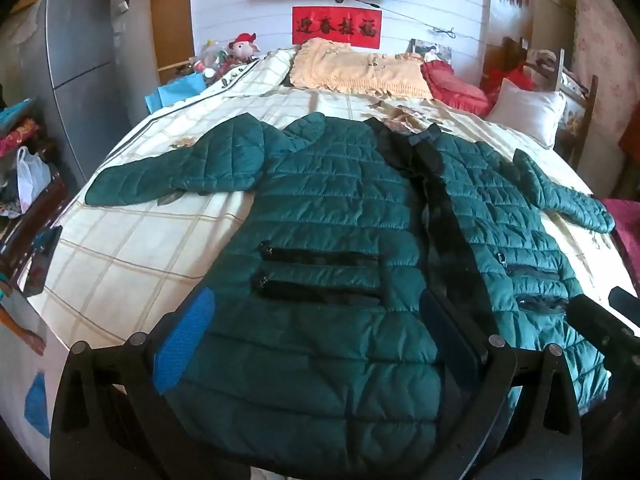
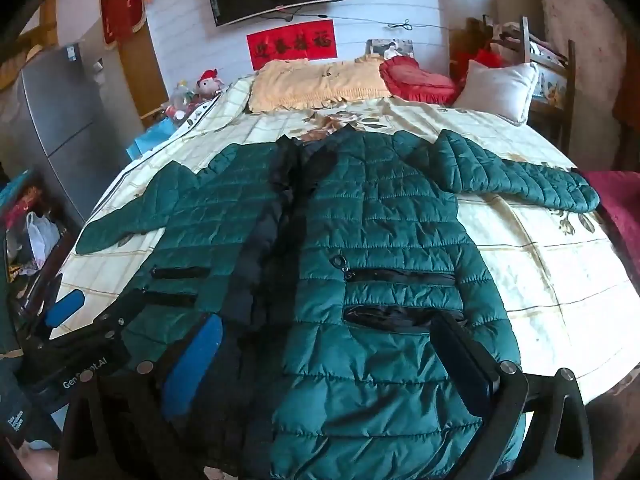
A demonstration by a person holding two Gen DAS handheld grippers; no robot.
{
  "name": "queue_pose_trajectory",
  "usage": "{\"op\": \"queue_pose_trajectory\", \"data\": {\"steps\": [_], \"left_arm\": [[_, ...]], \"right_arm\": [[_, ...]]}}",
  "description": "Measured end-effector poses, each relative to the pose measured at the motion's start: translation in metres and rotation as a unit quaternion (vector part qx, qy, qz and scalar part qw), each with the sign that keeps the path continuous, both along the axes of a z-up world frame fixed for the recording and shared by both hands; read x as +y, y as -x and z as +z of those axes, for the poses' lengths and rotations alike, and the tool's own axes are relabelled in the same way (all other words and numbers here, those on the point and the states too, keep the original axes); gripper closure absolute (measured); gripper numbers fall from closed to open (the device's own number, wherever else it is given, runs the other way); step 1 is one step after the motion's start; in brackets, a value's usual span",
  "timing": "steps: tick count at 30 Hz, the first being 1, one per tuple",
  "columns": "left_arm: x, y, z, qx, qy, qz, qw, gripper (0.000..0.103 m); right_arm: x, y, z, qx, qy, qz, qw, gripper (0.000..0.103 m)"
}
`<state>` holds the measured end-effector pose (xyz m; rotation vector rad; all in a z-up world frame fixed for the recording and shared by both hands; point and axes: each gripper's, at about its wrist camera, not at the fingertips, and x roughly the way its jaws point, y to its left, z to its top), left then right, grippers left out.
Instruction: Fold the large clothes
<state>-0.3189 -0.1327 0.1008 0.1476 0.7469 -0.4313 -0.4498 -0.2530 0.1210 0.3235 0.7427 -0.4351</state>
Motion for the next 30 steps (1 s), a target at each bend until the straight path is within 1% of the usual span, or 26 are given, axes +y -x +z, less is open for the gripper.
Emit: {"op": "queue_pose_trajectory", "data": {"steps": [4, 5, 10, 17, 25, 30], "left_arm": [[0.002, -0.001, 0.000, 0.003, -0.003, -0.003, 1.0000, 0.001], [0.002, 0.000, -0.001, 0.005, -0.002, -0.004, 1.0000, 0.001], [0.000, 0.002, -0.001, 0.005, -0.004, -0.008, 0.9999, 0.001], [0.001, 0.004, -0.002, 0.007, -0.003, -0.009, 0.9999, 0.001], [0.001, 0.004, -0.004, 0.010, -0.005, -0.008, 0.9999, 0.001], [0.000, 0.005, -0.005, 0.011, -0.007, -0.010, 0.9999, 0.001]], "right_arm": [[0.004, 0.001, 0.004, 0.004, 0.006, 0.003, 1.000, 0.000], [0.003, 0.000, 0.009, 0.004, 0.002, 0.007, 1.000, 0.000], [0.002, -0.003, -0.003, 0.000, 0.010, 0.007, 1.000, 0.000], [0.002, -0.002, -0.002, 0.003, 0.006, 0.007, 1.000, 0.000], [-0.002, -0.001, -0.007, 0.008, -0.003, -0.001, 1.000, 0.000], [-0.004, -0.002, -0.007, 0.017, -0.022, -0.003, 1.000, 0.000]]}}
